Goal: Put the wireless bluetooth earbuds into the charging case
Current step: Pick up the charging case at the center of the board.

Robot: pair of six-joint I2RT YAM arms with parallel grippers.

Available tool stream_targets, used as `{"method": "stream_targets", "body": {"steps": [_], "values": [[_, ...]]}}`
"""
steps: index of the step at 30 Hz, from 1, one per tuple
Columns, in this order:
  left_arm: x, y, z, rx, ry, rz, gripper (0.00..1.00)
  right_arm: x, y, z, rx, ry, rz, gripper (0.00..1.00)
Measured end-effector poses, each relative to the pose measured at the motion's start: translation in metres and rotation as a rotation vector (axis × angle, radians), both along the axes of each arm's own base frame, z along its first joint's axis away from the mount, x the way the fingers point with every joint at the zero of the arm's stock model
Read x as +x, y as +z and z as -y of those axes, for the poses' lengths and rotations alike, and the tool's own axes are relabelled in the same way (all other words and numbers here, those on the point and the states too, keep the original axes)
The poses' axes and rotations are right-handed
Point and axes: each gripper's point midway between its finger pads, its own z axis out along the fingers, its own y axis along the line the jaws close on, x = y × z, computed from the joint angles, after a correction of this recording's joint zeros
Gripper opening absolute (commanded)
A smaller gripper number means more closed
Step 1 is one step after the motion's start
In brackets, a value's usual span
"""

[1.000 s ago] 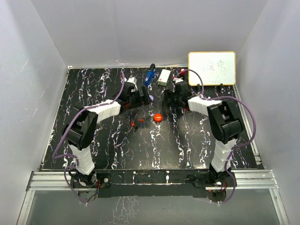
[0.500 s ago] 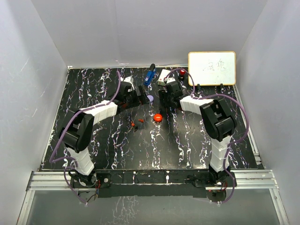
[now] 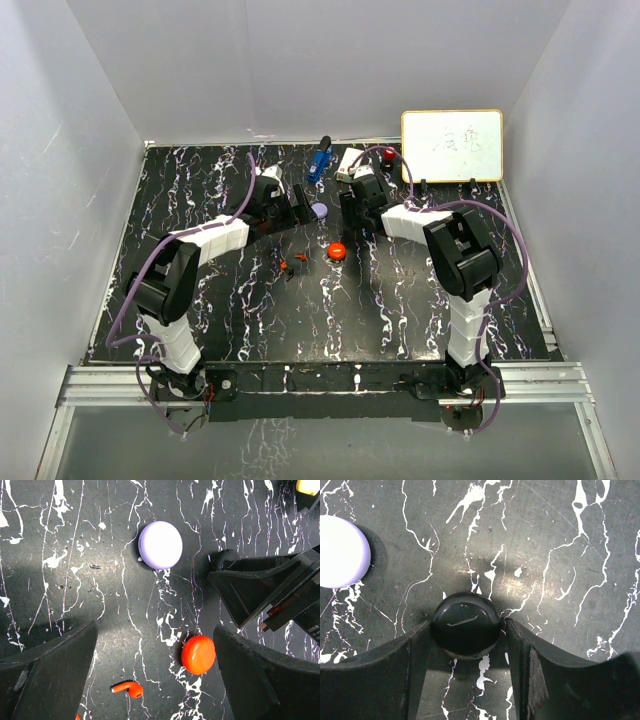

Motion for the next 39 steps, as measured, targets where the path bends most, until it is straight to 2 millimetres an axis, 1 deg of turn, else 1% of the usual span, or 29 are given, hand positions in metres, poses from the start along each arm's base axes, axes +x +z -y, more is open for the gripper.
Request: {"method": "stream_targets", "body": {"steps": [6,8,10,12,14,16,18,19,21,23,28,30,34,37,39], "values": [[0.000,0.000,-0.001,-0.007,0.000,-0.004,0.98,0.004,0.000,-0.002,0.001,0.002,0.006,0.55],[-0.001,-0.001,-0.001,-0.008,-0.001,-0.007,0.98,0.005,0.000,-0.002,0.000,0.003,0.007,0.51],[-0.001,-0.001,-0.001,-0.008,0.000,-0.008,0.98,0.006,0.000,-0.003,0.001,0.004,0.010,0.43],[0.000,-0.001,-0.002,-0.009,0.000,-0.007,0.98,0.006,0.000,-0.002,-0.002,0.006,0.012,0.31],[0.000,-0.001,-0.002,-0.011,0.000,-0.008,0.98,0.006,0.000,-0.002,-0.002,0.008,0.013,0.21],[0.001,-0.001,-0.002,-0.013,0.001,-0.006,0.97,0.006,0.000,-0.002,-0.003,0.008,0.014,0.14],[0.001,0.000,-0.003,-0.016,0.003,-0.007,0.97,0.006,0.000,-0.002,-0.004,0.010,0.014,0.03],[0.001,0.000,-0.003,-0.019,0.002,-0.007,0.96,0.006,0.000,-0.002,-0.005,0.011,0.015,0.00],[0.002,0.001,-0.003,-0.027,-0.002,-0.008,0.95,0.006,0.001,-0.003,-0.008,0.026,0.021,0.00],[0.002,0.001,-0.004,-0.037,-0.010,-0.013,0.94,0.001,0.002,-0.004,-0.008,0.060,0.027,0.00],[0.003,0.005,-0.010,-0.076,-0.027,-0.027,0.87,-0.024,0.006,-0.008,0.004,0.194,0.024,0.00],[0.004,0.008,-0.013,-0.092,-0.035,-0.029,0.84,-0.027,0.014,-0.014,0.020,0.250,0.039,0.00],[0.004,0.019,-0.015,-0.126,-0.061,-0.017,0.79,-0.025,0.036,-0.031,0.066,0.348,0.105,0.00],[0.003,0.031,-0.010,-0.161,-0.094,0.006,0.77,-0.027,0.052,-0.045,0.104,0.451,0.159,0.00],[-0.001,0.038,-0.006,-0.188,-0.118,0.023,0.76,-0.031,0.060,-0.051,0.121,0.507,0.193,0.00]]}}
